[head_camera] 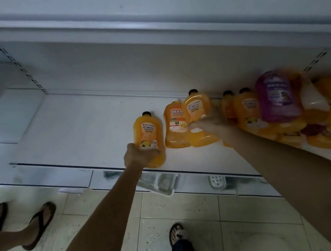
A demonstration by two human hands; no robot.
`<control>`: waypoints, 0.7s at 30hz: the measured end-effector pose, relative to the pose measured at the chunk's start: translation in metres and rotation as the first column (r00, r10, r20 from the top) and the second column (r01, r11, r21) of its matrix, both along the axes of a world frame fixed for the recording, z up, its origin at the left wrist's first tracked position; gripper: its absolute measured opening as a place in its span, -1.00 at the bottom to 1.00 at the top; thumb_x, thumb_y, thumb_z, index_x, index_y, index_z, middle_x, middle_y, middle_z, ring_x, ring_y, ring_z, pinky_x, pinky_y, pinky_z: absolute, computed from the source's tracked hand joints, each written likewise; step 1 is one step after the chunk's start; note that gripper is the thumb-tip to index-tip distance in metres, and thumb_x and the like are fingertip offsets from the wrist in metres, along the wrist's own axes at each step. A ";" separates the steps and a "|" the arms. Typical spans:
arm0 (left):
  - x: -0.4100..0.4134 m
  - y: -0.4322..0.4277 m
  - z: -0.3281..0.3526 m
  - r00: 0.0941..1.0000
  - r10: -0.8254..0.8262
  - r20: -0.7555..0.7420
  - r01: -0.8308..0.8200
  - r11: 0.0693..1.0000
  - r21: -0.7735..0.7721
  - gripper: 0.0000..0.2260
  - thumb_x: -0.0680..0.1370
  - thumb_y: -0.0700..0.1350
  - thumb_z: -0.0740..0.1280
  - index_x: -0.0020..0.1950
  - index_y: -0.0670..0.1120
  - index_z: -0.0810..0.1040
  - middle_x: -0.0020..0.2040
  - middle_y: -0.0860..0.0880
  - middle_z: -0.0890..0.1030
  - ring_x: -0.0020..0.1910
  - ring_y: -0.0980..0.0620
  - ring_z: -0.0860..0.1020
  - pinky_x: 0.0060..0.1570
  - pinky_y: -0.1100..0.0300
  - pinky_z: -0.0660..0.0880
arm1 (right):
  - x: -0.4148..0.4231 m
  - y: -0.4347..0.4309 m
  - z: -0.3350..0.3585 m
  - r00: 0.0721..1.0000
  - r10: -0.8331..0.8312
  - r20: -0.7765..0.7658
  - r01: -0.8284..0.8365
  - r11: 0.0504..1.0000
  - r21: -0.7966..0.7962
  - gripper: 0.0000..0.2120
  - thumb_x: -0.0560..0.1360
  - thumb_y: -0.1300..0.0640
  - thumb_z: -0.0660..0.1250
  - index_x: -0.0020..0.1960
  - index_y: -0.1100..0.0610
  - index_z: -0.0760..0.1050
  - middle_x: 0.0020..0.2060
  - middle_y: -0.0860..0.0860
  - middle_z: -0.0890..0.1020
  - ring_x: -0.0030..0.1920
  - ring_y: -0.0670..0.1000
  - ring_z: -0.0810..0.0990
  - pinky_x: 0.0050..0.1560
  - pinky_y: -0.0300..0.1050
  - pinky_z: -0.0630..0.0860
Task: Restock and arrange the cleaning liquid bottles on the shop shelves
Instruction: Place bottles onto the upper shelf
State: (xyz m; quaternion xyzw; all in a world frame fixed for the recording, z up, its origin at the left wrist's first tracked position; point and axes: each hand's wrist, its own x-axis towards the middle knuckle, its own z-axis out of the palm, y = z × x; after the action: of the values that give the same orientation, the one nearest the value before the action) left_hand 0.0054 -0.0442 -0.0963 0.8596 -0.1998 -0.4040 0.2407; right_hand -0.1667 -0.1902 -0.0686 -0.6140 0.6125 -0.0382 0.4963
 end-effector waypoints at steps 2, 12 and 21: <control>-0.002 0.009 0.009 1.000 0.016 -0.004 -0.016 0.999 -0.036 -0.37 0.33 0.10 0.52 0.28 -0.16 0.42 0.15 -0.13 0.56 0.12 -0.13 0.54 0.11 0.03 0.50 | -0.011 0.010 0.005 0.999 0.031 -0.042 -0.032 0.999 -0.036 -0.06 0.05 -0.12 0.60 0.35 0.02 0.33 0.21 0.01 0.53 0.18 0.08 0.53 0.14 0.02 0.51; -0.071 0.087 0.090 0.981 0.193 -0.020 -0.189 0.926 -0.326 -0.31 0.39 0.02 0.49 0.42 -0.09 0.26 0.32 -0.12 0.45 0.25 -0.15 0.46 0.19 0.00 0.42 | -0.073 0.098 0.047 0.986 0.041 0.163 -0.016 0.988 -0.155 0.06 0.20 0.04 0.61 0.50 -0.03 0.02 0.28 0.01 0.46 0.25 0.12 0.47 0.17 -0.01 0.43; -0.194 0.164 0.179 0.979 0.200 0.042 -0.137 0.795 -0.591 -0.29 0.44 0.02 0.44 0.49 0.09 0.15 0.41 -0.10 0.37 0.31 -0.17 0.40 0.25 -0.07 0.39 | -0.203 0.181 0.158 0.949 0.267 0.170 -0.175 0.889 -0.423 0.06 0.24 0.07 0.60 0.50 -0.16 -0.03 0.22 -0.04 0.43 0.27 0.05 0.42 0.12 -0.12 0.38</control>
State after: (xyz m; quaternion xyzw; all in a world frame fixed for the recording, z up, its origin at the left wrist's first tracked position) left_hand -0.1885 0.1195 0.0827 0.7776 -0.2490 -0.2556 0.5178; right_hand -0.3700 -0.0090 0.0894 -0.7607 0.4573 -0.1752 0.4259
